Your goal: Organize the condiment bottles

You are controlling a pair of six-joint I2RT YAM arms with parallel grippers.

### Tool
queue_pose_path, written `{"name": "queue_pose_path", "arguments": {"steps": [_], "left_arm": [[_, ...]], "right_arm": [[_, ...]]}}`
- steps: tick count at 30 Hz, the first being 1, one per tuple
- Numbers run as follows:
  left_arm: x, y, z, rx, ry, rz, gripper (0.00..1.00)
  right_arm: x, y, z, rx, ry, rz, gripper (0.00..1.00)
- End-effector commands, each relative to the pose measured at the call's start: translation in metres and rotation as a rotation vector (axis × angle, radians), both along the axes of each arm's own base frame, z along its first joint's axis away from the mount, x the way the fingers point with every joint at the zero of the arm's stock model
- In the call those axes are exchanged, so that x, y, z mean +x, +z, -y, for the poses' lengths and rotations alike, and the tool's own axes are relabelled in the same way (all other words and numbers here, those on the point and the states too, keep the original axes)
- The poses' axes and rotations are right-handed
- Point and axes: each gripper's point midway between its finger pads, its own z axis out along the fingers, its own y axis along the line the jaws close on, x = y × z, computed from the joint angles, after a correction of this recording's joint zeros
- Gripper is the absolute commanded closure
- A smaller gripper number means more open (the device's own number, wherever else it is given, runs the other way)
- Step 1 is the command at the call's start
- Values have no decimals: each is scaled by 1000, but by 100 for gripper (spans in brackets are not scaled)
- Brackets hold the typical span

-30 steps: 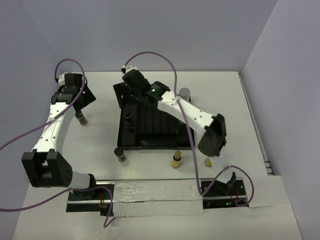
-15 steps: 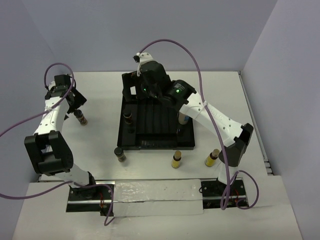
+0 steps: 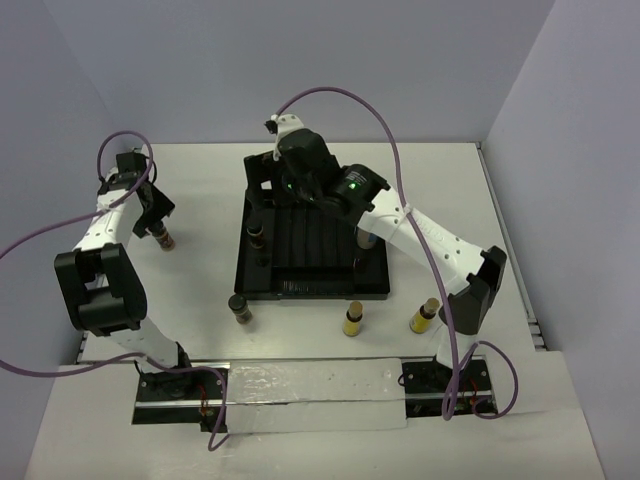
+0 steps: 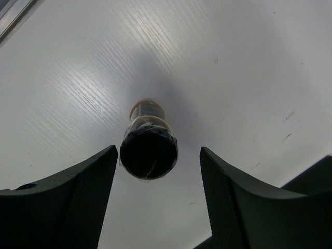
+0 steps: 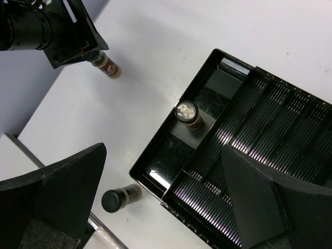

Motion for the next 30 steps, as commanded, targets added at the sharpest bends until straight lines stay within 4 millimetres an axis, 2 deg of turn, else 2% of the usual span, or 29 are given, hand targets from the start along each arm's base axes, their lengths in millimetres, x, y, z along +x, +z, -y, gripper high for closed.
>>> {"name": "queue_pose_path", "arguments": {"steps": [1,5,12,14,16,19,22,25,26,27,28,30], "left_arm": [[8,-3,-5,-2,29,36,30],[7,-6,-5,-2,34,30,35],[5,-7,-6,4,32,26,53],[5,-6,-6,7,26,24,73],[6,-4,-5,6,17,24,86],[9,10,-1,11,-24,37,90],[20,45,17,62,-100,86,90],[31,73,47,86,-186,127,90],[32,79,54,98,-207,125,90],[42,97,81,111,-282,161,90],[44,102,93,115,-314,167,90],[56,118,122,118,-394,200,90]], "right_arm": [[-10,30,9,58,0,47,0],[-8,27,7,50,-2,44,0],[-7,22,6,43,-5,35,0],[-6,20,9,34,-17,34,0],[-7,20,11,29,-23,34,0],[-6,23,22,21,-62,47,0],[0,26,40,14,-128,71,0],[4,30,57,20,-172,80,0],[3,38,68,31,-190,92,0],[7,35,82,19,-231,93,0],[7,39,90,22,-249,99,0],[8,31,117,-7,-319,99,0]]}}
